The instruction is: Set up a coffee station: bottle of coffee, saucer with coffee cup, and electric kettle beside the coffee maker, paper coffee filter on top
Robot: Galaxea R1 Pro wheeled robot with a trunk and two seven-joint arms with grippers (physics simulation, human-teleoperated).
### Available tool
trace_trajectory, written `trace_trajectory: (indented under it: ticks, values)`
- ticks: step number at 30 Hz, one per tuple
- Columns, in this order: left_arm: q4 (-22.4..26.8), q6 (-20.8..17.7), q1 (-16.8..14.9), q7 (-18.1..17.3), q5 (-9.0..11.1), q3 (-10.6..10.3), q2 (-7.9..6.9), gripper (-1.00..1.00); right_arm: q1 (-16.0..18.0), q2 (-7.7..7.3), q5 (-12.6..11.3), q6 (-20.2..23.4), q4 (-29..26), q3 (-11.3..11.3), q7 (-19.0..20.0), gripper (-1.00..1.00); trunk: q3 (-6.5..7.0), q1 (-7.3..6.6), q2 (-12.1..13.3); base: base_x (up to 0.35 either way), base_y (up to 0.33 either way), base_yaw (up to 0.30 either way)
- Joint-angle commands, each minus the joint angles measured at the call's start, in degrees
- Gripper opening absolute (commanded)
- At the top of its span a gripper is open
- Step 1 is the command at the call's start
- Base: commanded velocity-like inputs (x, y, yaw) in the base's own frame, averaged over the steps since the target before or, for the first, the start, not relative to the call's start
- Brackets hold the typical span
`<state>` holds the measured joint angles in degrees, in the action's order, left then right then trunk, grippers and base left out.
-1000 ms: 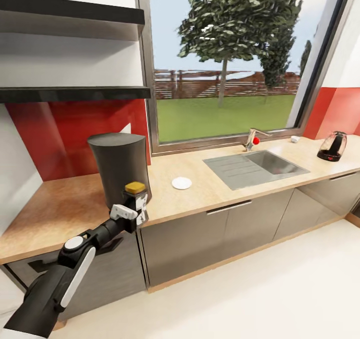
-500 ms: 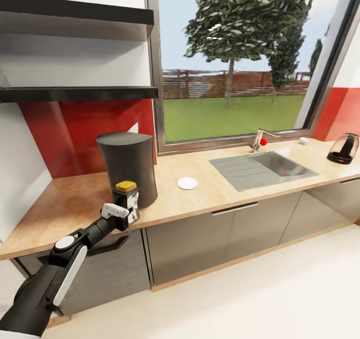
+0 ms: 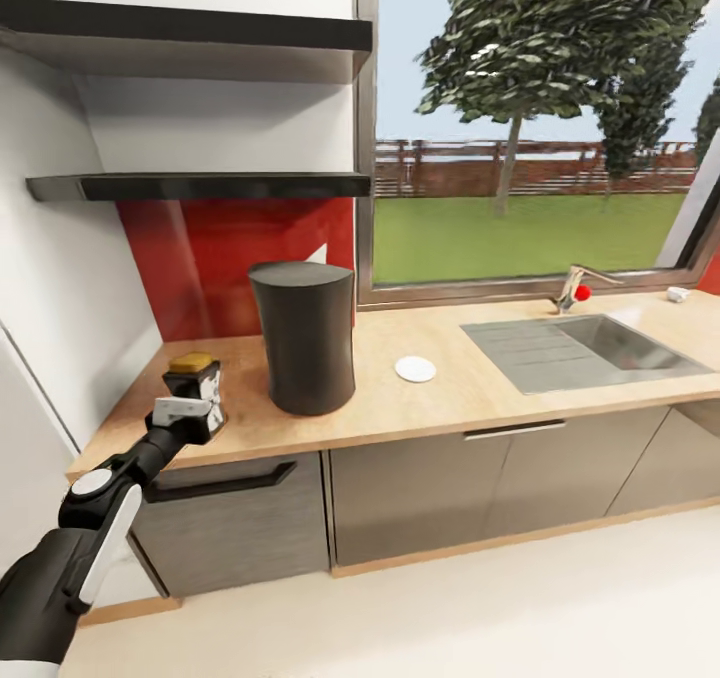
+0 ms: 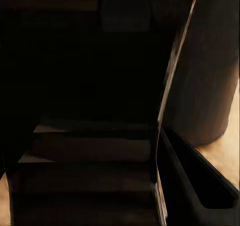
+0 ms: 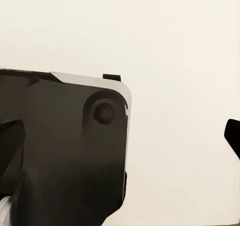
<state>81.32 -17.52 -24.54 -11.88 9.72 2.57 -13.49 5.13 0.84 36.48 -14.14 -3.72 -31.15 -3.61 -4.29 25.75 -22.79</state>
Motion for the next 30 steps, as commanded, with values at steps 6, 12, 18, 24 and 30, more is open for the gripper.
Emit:
trace_trajectory:
  ticks: [6,12,18,24,30]
  values:
    - [0.07,-0.07,-0.07,2.89,0.67,0.33,0.02,-1.00,0.04,-0.05,0.66,-0.23,0.03,-0.40,-0.25,1.00,-0.13,0.03,-0.13,0.000,0.000,0.133]
    - [-0.11,0.03,-0.07,2.93,0.66,0.29,0.04,-1.00,0.05,-0.05,0.69,-0.27,0.01,-0.40,-0.25,1.00,-0.13,0.03,-0.13,0.030,0.000,0.003]
    - [-0.44,0.27,-0.02,3.40,0.73,0.16,0.22,-1.00,0.05,-0.14,0.69,-0.27,0.03,-0.40,-0.25,1.00,-0.13,0.03,-0.13,0.302,0.000,0.000]
    - [-1.58,0.45,0.01,4.72,0.77,0.07,0.30,-1.00,0.06,-0.14,0.69,-0.27,0.03,-0.39,-0.25,1.00,-0.13,0.03,-0.13,0.335,0.000,0.000]
    - [-2.61,0.56,0.01,4.84,0.74,-0.08,0.39,-1.00,0.05,-0.14,0.69,-0.27,0.03,-0.34,-0.25,1.00,-0.13,0.03,-0.13,0.195,0.000,0.000]
